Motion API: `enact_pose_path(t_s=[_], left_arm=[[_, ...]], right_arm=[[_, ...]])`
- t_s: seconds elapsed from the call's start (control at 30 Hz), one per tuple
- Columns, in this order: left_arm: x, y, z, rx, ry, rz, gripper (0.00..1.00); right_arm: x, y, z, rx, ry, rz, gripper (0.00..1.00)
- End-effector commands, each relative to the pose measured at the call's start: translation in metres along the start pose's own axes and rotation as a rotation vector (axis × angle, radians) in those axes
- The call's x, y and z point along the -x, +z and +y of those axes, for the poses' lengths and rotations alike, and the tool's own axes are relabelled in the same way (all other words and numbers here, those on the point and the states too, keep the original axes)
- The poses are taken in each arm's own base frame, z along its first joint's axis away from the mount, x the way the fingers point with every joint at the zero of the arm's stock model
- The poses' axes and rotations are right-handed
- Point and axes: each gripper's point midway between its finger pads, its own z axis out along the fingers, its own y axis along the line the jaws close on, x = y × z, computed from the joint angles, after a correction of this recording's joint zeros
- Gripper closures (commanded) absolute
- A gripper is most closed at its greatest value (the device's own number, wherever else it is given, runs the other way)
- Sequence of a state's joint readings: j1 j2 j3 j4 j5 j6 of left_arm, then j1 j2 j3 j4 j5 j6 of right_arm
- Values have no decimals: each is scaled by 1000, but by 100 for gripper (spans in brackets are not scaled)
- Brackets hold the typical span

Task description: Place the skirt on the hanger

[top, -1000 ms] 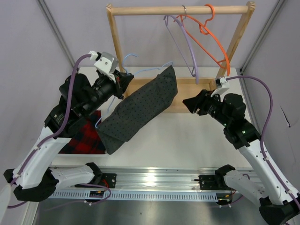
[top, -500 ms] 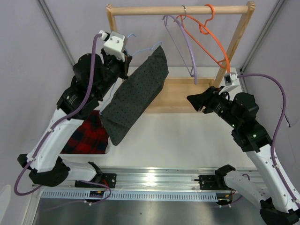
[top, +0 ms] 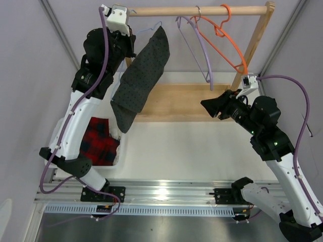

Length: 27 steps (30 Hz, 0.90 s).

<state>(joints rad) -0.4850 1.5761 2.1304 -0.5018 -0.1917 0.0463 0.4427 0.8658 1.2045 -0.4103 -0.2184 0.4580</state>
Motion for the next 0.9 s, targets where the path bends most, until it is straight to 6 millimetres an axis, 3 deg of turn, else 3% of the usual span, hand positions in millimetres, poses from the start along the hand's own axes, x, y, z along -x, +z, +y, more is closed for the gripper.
enact_pose_path(t_s=[0.0, 0.13, 0.37, 0.87], left_arm=[[58, 2, 8, -15, -113, -199, 100], [71, 13, 9, -29, -162, -263, 100], [75, 31, 17, 18, -222, -304, 100], [35, 66, 33, 147, -249, -231, 100]], right_arm=[[16, -4, 12, 46, -33, -43, 48], [17, -6, 11, 42, -44, -48, 48], [14, -5, 9, 39, -46, -43, 49], [11, -4, 9, 50, -47, -32, 49]])
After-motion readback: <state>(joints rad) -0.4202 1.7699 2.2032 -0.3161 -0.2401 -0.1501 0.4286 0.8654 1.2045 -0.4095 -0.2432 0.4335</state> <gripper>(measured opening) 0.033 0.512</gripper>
